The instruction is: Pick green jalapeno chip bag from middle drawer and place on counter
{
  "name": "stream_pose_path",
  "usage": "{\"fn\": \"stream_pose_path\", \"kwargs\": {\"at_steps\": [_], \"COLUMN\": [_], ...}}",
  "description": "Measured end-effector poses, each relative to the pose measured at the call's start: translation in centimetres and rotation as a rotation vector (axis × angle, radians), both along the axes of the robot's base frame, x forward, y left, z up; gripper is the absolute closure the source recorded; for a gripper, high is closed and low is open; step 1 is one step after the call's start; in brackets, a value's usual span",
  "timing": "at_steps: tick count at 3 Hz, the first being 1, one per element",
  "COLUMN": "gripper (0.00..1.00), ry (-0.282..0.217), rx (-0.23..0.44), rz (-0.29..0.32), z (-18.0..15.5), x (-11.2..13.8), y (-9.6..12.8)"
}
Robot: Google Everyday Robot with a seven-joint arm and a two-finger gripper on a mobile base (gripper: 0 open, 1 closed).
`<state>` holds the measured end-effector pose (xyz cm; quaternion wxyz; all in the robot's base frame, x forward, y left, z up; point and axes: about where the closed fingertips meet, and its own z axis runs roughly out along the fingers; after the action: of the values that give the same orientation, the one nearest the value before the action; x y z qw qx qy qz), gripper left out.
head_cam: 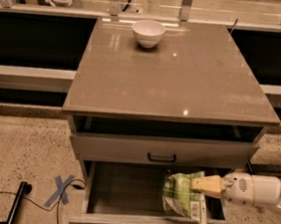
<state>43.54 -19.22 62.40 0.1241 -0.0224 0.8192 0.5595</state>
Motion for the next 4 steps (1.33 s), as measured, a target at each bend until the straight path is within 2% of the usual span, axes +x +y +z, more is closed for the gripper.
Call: {"fn": "stream_pose_path", "kwargs": {"at_steps": [1, 2, 3, 4], "gripper": [1.00, 1.00, 1.00, 1.00], "ry": [-0.028, -0.063, -0.102, -0.103], "rx": [0.059, 0.037, -0.012, -0.006], "rz": [0.055, 0.103, 0.107, 0.117], "z": [6.6, 15.4, 21.4, 25.7], "x": [0.4, 1.4, 1.4, 2.4], "y": [-1.6, -2.7, -3.1, -3.8]}}
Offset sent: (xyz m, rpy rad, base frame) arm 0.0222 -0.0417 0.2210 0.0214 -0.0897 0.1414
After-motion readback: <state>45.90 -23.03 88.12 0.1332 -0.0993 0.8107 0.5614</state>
